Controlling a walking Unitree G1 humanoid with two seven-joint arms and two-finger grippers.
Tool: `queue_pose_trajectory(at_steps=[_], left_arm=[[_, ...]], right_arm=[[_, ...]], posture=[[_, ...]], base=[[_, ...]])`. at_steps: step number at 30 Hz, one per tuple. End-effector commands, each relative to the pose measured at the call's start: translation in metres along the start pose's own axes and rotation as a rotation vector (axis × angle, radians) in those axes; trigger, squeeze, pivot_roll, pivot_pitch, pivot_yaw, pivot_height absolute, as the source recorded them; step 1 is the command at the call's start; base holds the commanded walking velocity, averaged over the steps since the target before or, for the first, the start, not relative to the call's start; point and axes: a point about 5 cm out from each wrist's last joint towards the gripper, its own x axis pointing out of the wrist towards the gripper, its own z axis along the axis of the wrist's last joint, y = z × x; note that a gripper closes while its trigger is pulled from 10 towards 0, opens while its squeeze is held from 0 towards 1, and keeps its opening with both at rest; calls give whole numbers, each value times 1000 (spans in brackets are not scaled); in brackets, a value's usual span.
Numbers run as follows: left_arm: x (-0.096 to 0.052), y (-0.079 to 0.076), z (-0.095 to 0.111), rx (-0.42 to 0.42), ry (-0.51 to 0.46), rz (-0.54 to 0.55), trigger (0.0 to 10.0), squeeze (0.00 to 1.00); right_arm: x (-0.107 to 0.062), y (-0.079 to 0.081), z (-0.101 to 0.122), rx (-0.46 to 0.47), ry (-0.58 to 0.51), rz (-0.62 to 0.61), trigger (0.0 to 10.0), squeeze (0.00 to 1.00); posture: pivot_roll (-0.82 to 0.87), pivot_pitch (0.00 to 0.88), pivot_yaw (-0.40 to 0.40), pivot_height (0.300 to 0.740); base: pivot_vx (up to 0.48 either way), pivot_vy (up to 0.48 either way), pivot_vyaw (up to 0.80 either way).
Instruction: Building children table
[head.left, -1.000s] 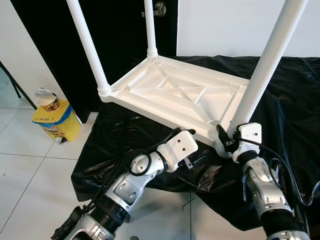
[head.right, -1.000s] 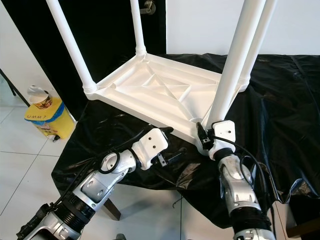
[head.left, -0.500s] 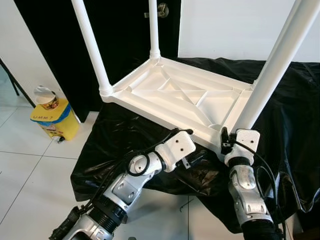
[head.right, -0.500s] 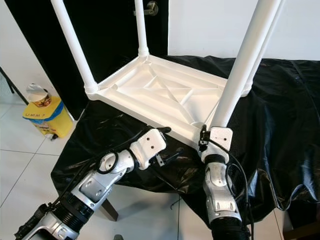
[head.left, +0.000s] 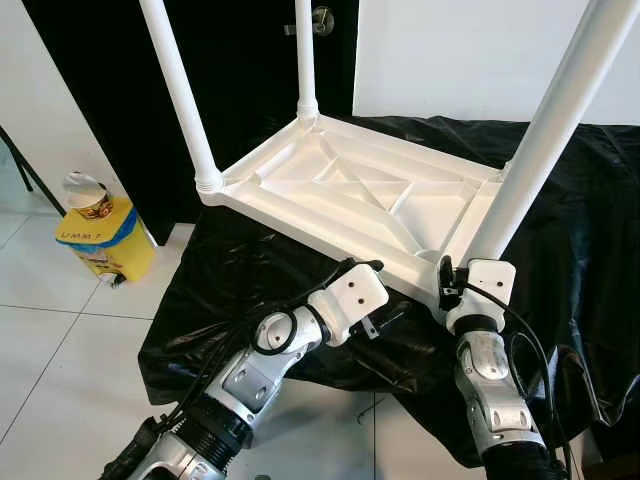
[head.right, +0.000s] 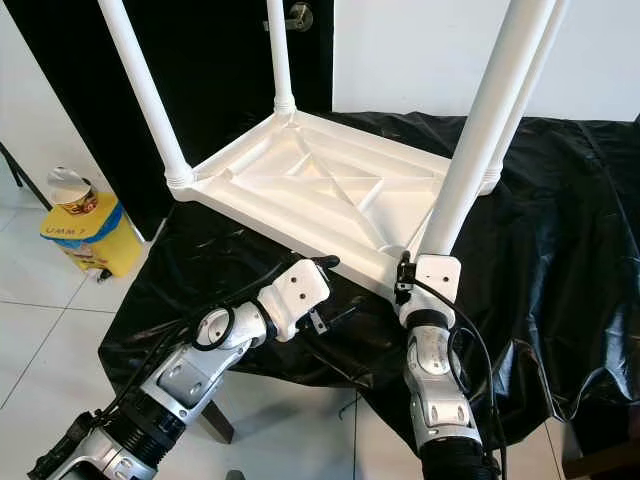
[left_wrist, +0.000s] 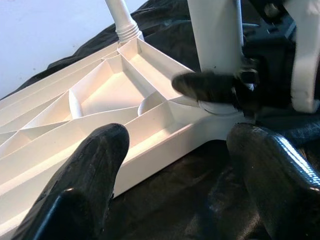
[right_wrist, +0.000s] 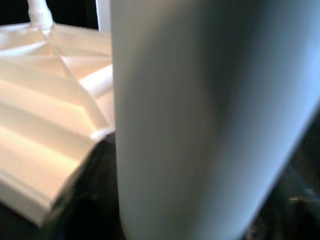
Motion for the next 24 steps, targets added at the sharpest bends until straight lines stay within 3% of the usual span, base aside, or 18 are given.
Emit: queue_pose_trajectory(at_steps=[1,10,11,15,24], left_arm=[[-2,-1,0,4,-5,-26,10000,0],[-3,-1,0,0,1,-22,10000,0],[-4,-1,-1,-2,4,-22,10000,0],[-6,-1,-2,-11,6,-25,10000,0],[-12,-3,-6,-40,3,-24,10000,0]], right_arm=[[-1,-5,-2,-2,5,18,10000,1000],[2,-10,6,44,-27,167,10000,1000],[3,-11,7,45,-30,226,10000,0],[9,-15,10,12,-45,376,10000,0],[17,-18,8,-81,-42,511,10000,0]], posture=[[-16,0,-36,740],[-7,0,-42,740],[-6,0,-44,740],[-6,0,-48,740],[0,0,-49,740]], base=[[0,0,0],[0,0,0],[0,0,0],[0,0,0],[0,0,0]])
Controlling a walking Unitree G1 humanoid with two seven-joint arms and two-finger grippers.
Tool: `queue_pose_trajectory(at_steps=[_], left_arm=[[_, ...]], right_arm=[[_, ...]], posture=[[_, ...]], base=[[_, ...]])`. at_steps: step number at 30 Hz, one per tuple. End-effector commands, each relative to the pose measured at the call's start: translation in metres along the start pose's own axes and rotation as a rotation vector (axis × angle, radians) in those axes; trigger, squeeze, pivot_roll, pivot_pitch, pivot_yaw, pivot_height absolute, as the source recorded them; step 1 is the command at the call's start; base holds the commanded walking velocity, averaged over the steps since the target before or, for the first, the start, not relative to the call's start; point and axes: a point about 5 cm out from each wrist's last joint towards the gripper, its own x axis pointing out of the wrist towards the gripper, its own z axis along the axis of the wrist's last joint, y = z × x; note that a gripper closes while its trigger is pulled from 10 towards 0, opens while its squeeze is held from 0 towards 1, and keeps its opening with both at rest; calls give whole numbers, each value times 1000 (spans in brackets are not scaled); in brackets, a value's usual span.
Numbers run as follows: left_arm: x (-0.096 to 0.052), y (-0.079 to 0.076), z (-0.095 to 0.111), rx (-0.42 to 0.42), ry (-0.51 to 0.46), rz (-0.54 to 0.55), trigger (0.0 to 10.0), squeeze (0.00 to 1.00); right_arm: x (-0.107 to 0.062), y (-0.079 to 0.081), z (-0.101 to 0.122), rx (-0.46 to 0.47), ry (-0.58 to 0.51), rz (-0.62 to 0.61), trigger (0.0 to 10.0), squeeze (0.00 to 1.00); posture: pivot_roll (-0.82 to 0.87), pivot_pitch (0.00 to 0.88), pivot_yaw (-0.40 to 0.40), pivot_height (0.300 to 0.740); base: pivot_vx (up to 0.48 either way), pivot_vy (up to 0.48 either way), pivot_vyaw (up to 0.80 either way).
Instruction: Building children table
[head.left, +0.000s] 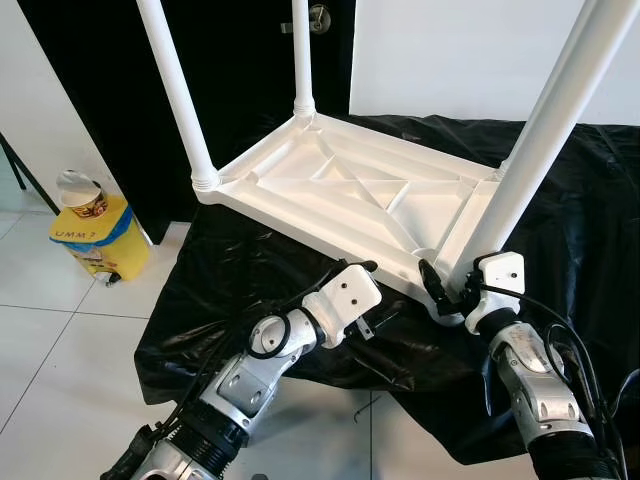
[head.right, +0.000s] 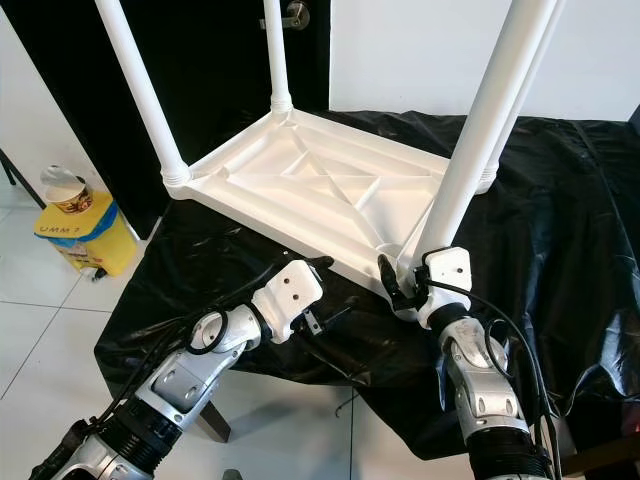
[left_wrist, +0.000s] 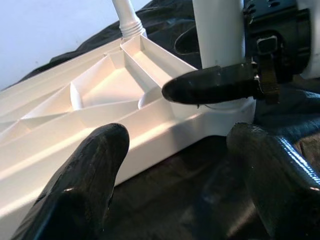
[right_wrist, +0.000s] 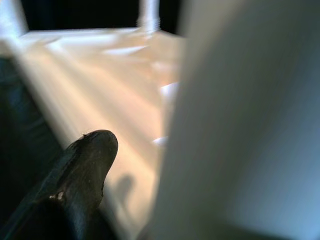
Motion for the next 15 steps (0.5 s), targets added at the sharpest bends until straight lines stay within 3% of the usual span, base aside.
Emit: queue_pose_trajectory(at_steps=[1,6,7,15], left_arm=[[-3,-3,-1,-6,-1,-55,10000,0],[-4,-3,-2,-11,3,-51,10000,0],[-4,-2,-1,-21,6,-47,10000,0],[-4,-1,0,-16,10,-32,10000,0]], right_arm=[[2,-2,-1,-16,4,20,10000,0],[6,-2,-3,-20,8,45,10000,0],[8,-2,-3,-17,6,50,0,0],[10,0,-8,-11,11,56,0,0]], posture=[[0,0,-49,740],[3,4,-46,740],[6,4,-43,740],[13,15,-38,740]], base=[[0,0,0],[0,0,0],[0,0,0],[0,0,0]])
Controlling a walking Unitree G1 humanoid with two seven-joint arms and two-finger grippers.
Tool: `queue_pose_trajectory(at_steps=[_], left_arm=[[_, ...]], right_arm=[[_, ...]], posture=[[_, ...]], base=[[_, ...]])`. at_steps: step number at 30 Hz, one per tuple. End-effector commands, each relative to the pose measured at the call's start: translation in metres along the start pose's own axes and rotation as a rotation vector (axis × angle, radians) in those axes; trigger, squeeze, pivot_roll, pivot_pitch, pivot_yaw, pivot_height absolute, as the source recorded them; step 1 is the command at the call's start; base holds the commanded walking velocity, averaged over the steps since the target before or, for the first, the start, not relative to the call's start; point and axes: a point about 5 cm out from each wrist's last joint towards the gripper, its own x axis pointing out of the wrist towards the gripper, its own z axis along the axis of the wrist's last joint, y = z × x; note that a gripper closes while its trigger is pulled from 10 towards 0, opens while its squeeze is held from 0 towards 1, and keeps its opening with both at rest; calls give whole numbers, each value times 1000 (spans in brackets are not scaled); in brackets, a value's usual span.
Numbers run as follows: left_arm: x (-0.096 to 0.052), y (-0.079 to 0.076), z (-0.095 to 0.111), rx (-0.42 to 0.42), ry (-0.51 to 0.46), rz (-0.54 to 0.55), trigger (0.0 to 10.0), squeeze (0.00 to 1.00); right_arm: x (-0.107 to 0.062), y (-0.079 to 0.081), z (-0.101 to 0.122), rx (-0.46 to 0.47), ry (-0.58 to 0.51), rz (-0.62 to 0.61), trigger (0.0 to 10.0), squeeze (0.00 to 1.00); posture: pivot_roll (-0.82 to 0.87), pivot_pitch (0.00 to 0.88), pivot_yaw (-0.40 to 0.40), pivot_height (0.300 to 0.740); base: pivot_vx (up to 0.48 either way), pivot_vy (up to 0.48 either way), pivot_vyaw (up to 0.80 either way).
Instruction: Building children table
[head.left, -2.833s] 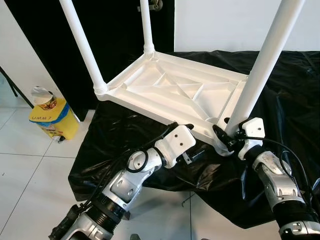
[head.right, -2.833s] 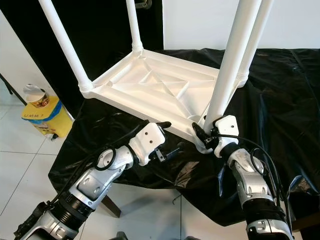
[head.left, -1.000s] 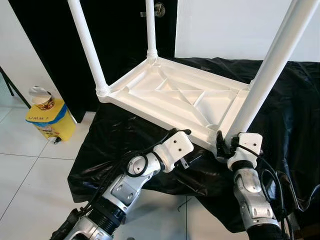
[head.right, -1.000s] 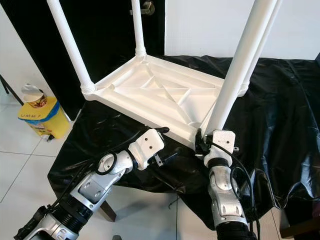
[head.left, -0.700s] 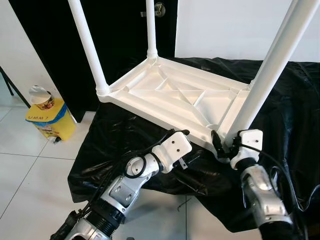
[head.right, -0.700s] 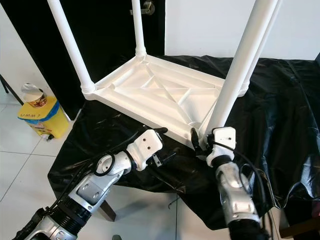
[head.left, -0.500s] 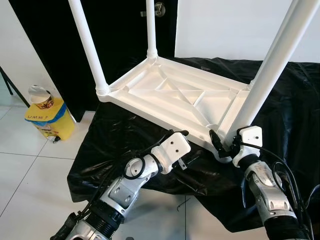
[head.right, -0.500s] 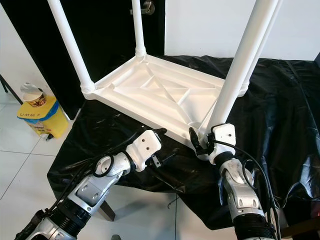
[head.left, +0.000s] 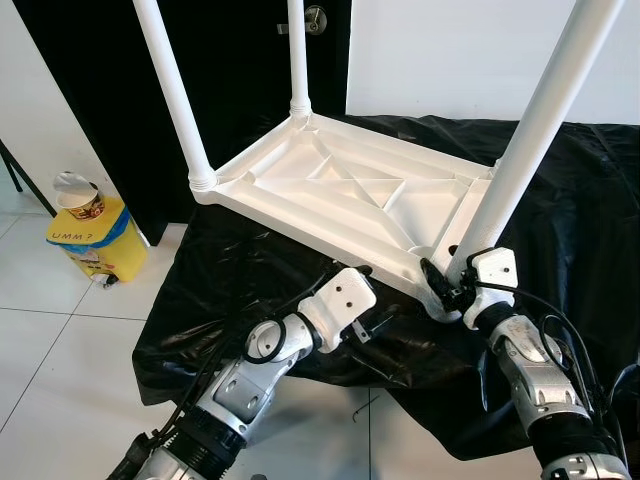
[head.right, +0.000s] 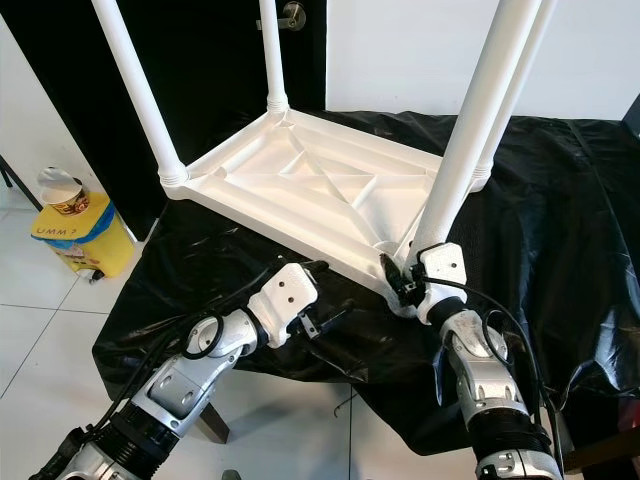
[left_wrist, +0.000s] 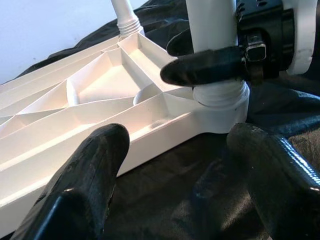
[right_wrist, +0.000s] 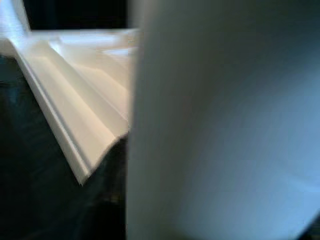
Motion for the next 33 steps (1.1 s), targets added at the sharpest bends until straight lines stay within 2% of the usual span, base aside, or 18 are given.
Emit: queue_pose_trajectory(at_steps=[1,5,6,7,21,24,27,29,31,32,33], left_arm=[[-2,-1,2,2,-2,-41,10000,0],[-4,-1,2,4,2,-41,10000,0],[-4,-1,1,5,3,-38,10000,0],[-4,-1,2,7,5,-35,10000,0],[-2,-3,2,5,9,-41,10000,0],[-2,-2,3,4,8,-42,10000,0],[-1,-2,3,5,8,-41,10000,0],[-1,-2,3,-2,4,-40,10000,0],[-1,-2,3,-2,4,-40,10000,0],[-1,-2,4,-6,3,-38,10000,0],[-1,-2,4,-6,3,-38,10000,0]], right_arm=[[0,2,-3,-17,23,22,0,0],[-4,1,-10,-17,51,-26,0,0],[-6,0,-12,-6,62,-63,3333,0],[-7,1,-14,4,70,-94,10000,0],[-10,18,-24,77,124,-322,10000,0],[-10,17,-23,92,125,-416,10000,0],[-11,17,-23,98,128,-446,10000,0],[-10,21,-24,127,144,-527,10000,0],[-10,21,-24,127,144,-527,10000,0],[-8,27,-22,143,148,-550,10000,0],[-8,27,-22,143,148,-550,10000,0]], posture=[[13,15,-38,740],[15,27,-38,740],[15,30,-39,740],[16,31,-39,740],[2,37,-32,740],[-2,39,-32,740],[-1,39,-34,740],[-1,39,-39,740],[-1,39,-39,740],[-2,39,-42,740],[-2,39,-42,740]], base=[[0,0,0],[0,0,0],[0,0,0],[0,0,0],[0,0,0],[0,0,0],[0,0,0],[0,0,0],[0,0,0],[0,0,0],[0,0,0]])
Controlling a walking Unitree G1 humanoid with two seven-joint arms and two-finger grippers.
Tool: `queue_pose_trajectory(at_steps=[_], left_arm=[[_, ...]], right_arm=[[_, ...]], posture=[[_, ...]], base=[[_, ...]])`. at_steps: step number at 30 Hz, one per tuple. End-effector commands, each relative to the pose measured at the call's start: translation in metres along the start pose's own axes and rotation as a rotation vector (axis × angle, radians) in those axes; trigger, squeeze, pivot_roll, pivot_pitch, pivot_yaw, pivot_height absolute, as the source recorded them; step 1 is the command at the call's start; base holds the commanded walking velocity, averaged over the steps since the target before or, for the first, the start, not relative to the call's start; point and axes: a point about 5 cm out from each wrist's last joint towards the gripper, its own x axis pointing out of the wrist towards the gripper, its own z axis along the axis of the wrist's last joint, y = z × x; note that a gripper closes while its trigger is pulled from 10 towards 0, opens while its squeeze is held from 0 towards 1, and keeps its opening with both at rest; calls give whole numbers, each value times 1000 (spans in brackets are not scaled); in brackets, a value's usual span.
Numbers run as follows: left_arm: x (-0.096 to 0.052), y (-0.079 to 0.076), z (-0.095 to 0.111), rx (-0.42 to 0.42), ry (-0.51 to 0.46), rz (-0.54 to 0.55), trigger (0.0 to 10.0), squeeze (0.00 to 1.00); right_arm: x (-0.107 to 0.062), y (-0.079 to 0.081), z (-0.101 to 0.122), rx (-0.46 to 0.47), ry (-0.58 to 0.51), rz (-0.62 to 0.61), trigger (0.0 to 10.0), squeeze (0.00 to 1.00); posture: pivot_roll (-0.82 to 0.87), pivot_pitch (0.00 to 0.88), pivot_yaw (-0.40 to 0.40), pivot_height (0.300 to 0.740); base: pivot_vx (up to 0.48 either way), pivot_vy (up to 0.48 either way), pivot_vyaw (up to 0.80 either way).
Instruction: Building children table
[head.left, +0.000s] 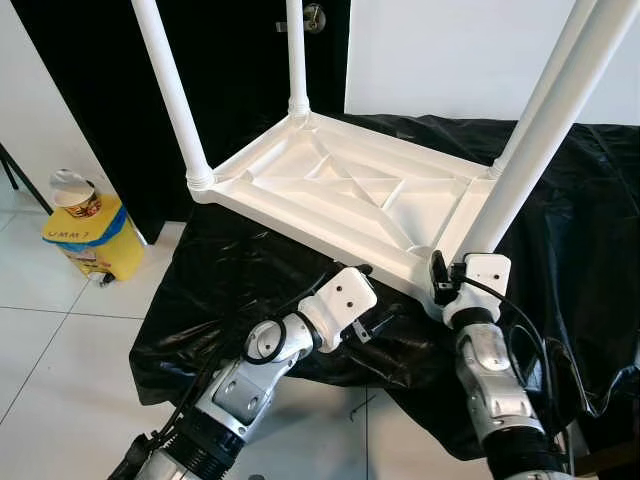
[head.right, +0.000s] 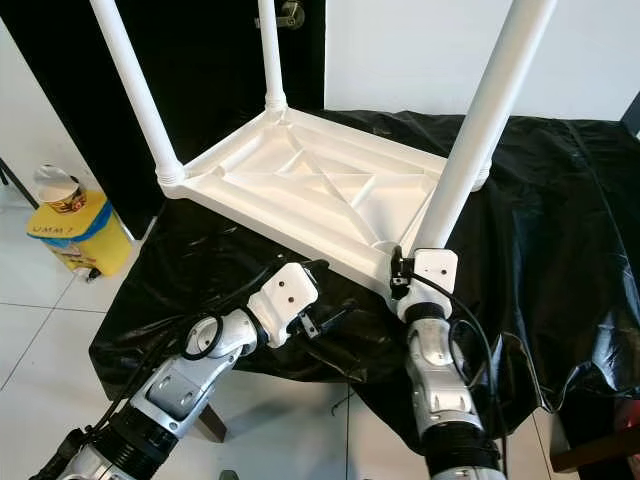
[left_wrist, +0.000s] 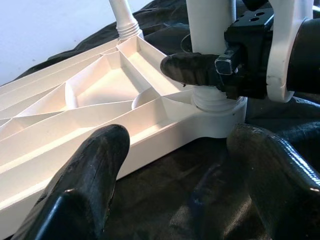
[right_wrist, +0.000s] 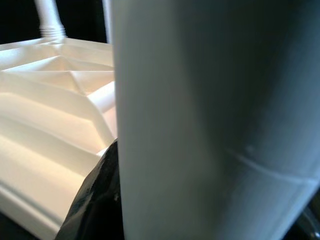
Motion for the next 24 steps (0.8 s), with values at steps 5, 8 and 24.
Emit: queue_pose_trajectory(at_steps=[5,8,24], left_arm=[[1,-2,0,-9,5,-38,10000,0],[1,-1,0,-8,5,-36,10000,0],[1,-1,-1,-5,5,-38,10000,0]], right_arm=[[-8,-2,-16,-8,98,-43,10000,0],[-7,-3,-16,-12,99,-49,10000,0],[-8,-1,-11,-16,74,-12,10000,1000]], posture=[[-6,37,-45,740],[-6,35,-46,740],[-6,21,-51,740]], base=[[0,0,0],[0,0,0],[0,0,0]])
